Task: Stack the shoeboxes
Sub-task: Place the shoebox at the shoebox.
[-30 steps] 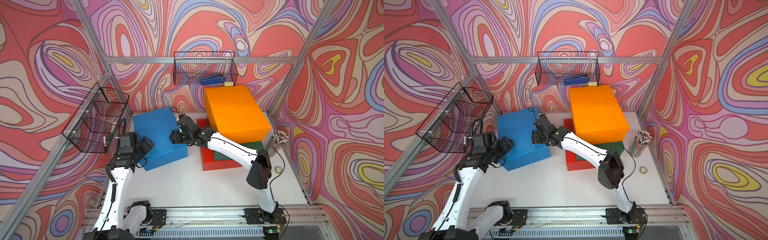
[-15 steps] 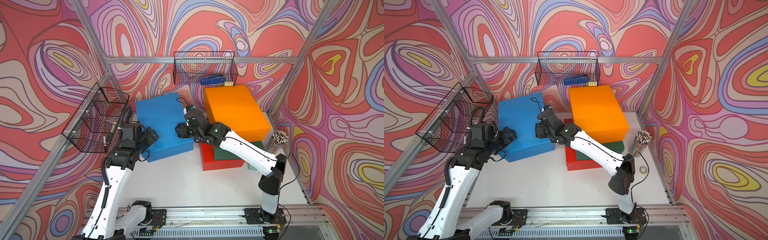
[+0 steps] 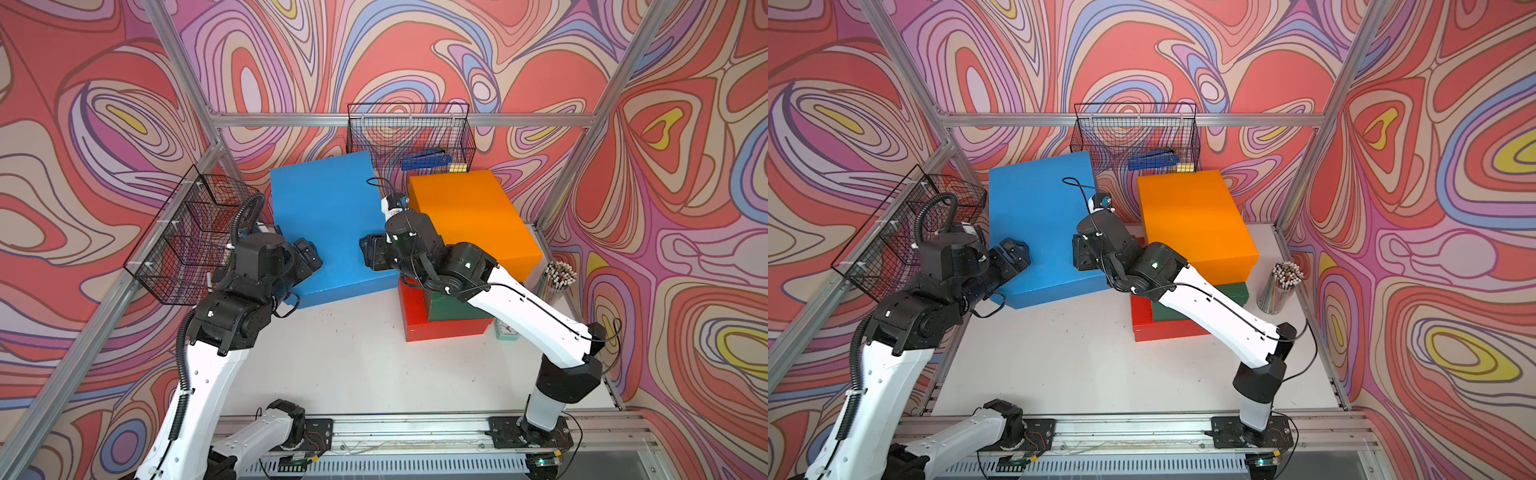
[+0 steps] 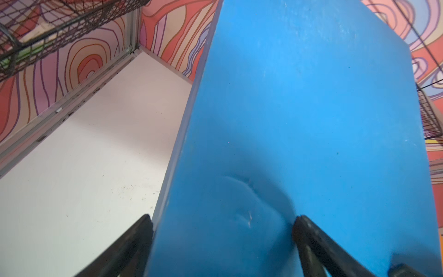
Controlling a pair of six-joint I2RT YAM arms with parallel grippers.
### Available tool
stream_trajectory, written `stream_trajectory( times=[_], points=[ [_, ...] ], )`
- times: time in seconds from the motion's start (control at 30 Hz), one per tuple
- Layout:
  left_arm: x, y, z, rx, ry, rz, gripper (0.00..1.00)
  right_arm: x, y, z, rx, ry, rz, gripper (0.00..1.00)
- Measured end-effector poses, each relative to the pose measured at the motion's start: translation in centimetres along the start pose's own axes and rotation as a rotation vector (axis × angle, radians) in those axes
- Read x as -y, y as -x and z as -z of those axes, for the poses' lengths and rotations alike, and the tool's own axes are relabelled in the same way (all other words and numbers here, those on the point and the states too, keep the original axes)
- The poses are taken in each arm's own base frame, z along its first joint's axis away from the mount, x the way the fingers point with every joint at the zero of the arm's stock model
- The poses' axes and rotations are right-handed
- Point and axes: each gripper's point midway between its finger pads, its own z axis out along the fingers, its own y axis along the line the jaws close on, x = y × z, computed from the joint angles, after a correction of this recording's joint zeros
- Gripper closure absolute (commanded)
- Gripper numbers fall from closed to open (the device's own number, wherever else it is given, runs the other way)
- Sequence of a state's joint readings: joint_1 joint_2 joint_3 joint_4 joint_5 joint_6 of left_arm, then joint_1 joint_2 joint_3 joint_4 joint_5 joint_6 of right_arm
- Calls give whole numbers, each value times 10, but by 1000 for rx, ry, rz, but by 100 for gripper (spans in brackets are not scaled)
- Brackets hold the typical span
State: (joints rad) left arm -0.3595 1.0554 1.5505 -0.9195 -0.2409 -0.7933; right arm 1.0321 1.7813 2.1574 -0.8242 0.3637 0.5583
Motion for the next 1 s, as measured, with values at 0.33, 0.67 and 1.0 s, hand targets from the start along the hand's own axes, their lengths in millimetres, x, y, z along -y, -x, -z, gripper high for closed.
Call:
stream_trajectory(
  times=[0.33,0.67,1.0],
  points=[
    [63,24,27,47,-131,-56,8,6,45,55,144,-13,-17,82],
    [143,39,46,69,-315,-95,8,23,89,126,294,-58,-29,82],
    [209,22,35,40,-434,-135,8,60,102,181,372,-155,-45,84]
  ],
)
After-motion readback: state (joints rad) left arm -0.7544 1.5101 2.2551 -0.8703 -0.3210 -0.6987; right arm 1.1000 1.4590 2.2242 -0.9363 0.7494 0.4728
